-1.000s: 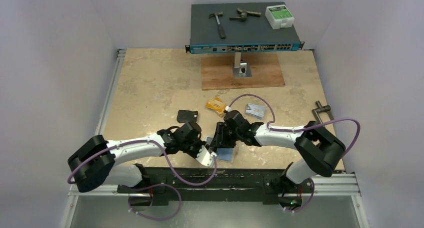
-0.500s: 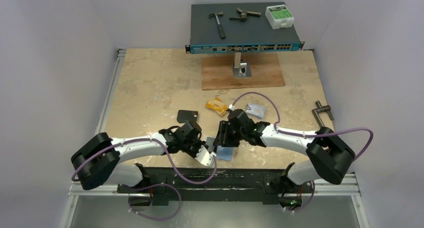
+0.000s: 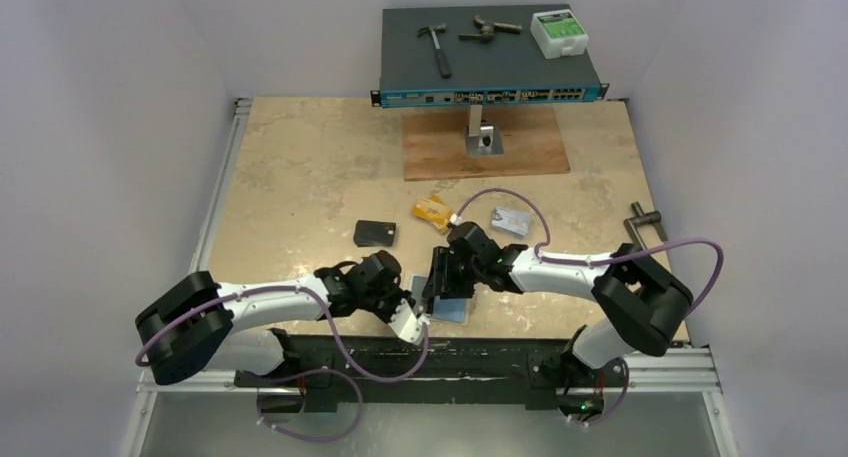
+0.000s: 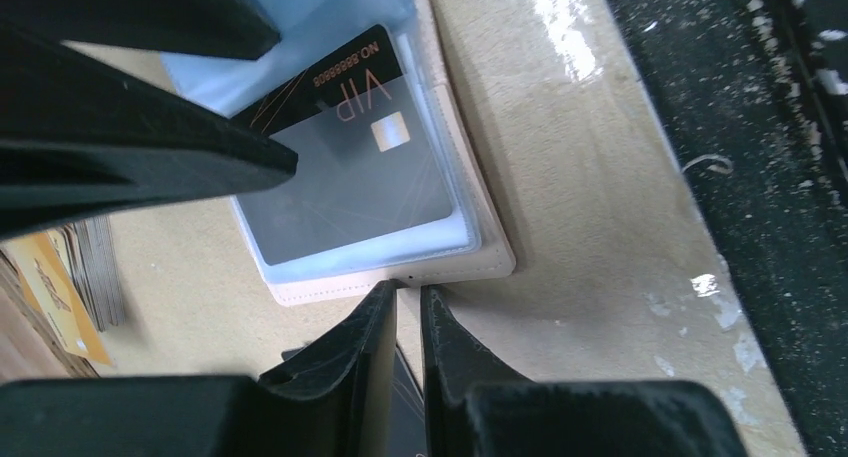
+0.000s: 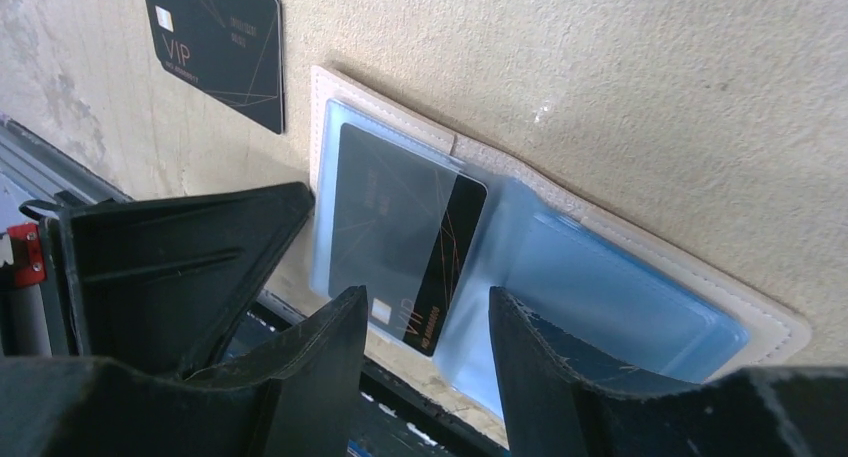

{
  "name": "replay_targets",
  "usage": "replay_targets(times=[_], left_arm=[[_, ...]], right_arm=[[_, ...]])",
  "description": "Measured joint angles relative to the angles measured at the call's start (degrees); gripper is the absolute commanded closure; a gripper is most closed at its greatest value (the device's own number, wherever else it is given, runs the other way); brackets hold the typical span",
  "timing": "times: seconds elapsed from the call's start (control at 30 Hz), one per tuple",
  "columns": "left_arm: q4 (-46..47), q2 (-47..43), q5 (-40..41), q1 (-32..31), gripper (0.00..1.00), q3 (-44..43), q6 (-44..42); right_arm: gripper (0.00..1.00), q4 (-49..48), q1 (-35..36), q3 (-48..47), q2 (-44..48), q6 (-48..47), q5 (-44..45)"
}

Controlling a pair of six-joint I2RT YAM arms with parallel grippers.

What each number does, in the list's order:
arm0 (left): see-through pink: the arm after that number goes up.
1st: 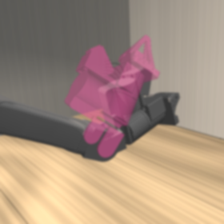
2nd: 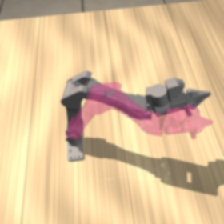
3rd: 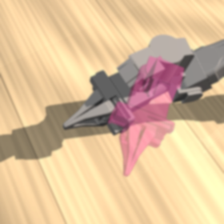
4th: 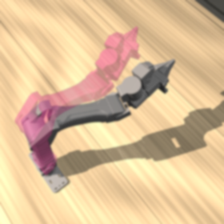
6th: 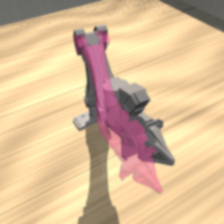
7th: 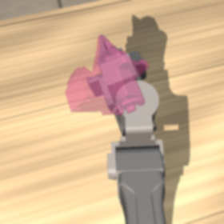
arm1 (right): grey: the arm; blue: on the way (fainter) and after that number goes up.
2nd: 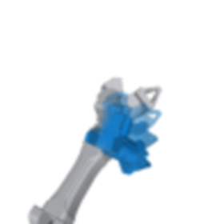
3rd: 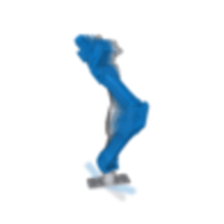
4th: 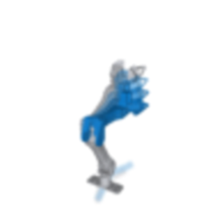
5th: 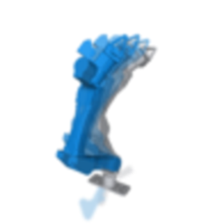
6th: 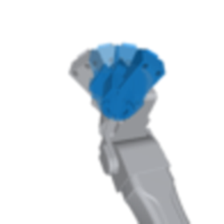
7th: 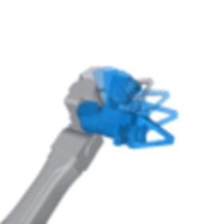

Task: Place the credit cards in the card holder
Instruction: Insert the credit card into the card holder.

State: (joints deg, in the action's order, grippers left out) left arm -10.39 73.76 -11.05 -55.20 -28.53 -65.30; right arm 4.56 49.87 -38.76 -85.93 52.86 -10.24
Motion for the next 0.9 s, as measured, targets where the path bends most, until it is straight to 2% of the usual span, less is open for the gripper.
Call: replay_targets(times=[0.27,0.9], left_arm=[[-0.35,-0.24,1.11,-3.30,0.87,0.09,1.07],[0.37,0.04,2.60,-3.87,0.88,0.04,3.87]], right_arm=[[0.53,-0.79,0.52,-0.90,-1.79,0.07,-0.15],[0.55,1.42,2.47,-4.42,-4.20,-0.28,0.20]])
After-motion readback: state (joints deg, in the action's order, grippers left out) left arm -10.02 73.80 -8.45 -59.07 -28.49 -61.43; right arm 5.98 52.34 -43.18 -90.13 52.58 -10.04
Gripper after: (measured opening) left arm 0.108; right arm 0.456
